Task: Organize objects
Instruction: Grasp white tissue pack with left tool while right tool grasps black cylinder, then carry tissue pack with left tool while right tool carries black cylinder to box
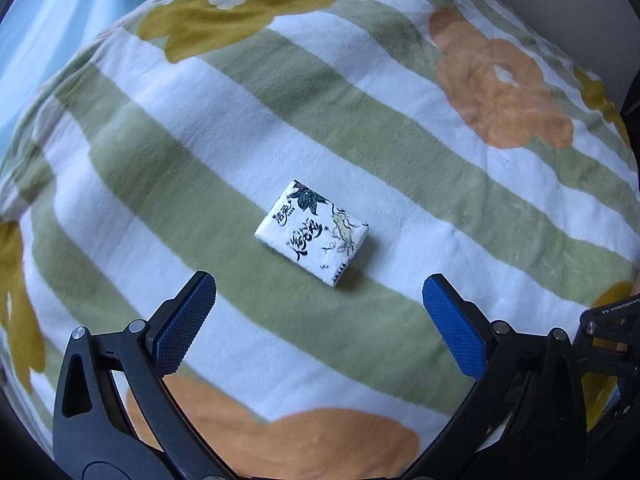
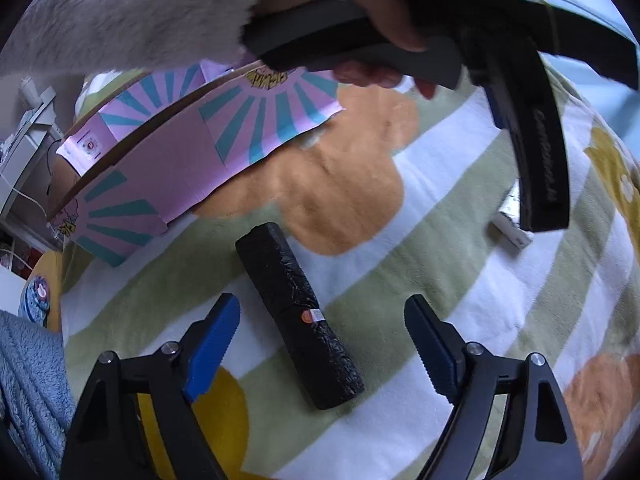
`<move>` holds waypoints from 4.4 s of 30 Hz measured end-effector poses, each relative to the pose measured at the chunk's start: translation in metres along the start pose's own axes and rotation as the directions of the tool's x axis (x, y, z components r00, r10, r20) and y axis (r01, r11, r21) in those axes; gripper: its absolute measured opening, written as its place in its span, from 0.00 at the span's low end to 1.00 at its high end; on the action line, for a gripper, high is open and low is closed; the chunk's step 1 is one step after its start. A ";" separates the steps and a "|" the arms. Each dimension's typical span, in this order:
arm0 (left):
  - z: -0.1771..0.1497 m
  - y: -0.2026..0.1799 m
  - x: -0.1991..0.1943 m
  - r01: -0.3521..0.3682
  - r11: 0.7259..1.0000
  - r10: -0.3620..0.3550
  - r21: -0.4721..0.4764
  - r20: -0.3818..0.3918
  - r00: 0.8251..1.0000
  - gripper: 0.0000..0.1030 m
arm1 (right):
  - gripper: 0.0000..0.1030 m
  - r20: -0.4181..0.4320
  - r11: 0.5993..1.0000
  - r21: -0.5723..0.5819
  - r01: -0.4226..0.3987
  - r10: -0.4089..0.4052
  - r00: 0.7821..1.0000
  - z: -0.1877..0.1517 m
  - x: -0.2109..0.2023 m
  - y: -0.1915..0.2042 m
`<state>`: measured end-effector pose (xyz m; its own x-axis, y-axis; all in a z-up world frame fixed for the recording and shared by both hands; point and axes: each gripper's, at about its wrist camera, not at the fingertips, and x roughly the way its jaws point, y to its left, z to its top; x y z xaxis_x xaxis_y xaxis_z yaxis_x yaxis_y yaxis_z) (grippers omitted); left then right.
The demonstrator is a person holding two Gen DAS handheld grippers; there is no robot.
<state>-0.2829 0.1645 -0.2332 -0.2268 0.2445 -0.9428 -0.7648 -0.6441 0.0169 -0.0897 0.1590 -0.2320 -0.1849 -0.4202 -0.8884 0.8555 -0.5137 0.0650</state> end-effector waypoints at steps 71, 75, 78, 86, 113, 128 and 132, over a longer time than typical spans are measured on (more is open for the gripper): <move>-0.123 -0.090 -0.276 -0.211 0.735 0.324 -0.645 0.060 0.944 0.63 | 0.27 -0.065 0.757 0.617 0.213 -0.221 0.973 0.022 -0.212 -0.009; -0.138 -0.108 -0.279 -0.220 0.673 0.361 -0.706 0.054 0.931 0.63 | 0.27 -0.052 0.686 0.689 0.235 -0.276 0.960 0.020 -0.224 -0.005; -0.143 -0.112 -0.277 -0.196 0.658 0.344 -0.727 0.058 0.937 0.63 | 0.27 -0.047 0.674 0.698 0.242 -0.293 0.955 0.020 -0.227 0.001; -0.149 -0.115 -0.289 -0.204 0.630 0.372 -0.749 0.060 0.926 0.63 | 0.27 -0.030 0.704 0.667 0.245 -0.303 0.952 0.029 -0.232 0.009; -0.296 -0.066 -0.316 -0.300 0.214 0.435 -0.930 -0.184 0.881 0.63 | 0.27 0.028 0.949 0.315 -0.024 0.016 0.999 0.189 -0.138 0.081; -0.336 -0.034 -0.209 -0.290 0.229 0.323 -0.929 -0.209 0.923 0.63 | 0.27 -0.113 0.912 0.401 -0.089 0.146 0.983 0.247 0.022 0.077; -0.339 -0.032 -0.183 -0.300 0.245 0.303 -0.922 -0.221 0.927 0.63 | 0.27 -0.143 0.905 0.420 -0.069 0.141 0.980 0.251 0.062 0.067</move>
<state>-0.0126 -0.1050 -0.1742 -0.3086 -0.1286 -0.9424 0.4363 -0.8996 -0.0201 -0.1655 -0.0891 -0.1688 0.0084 -0.3770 -0.9262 0.5839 -0.7501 0.3106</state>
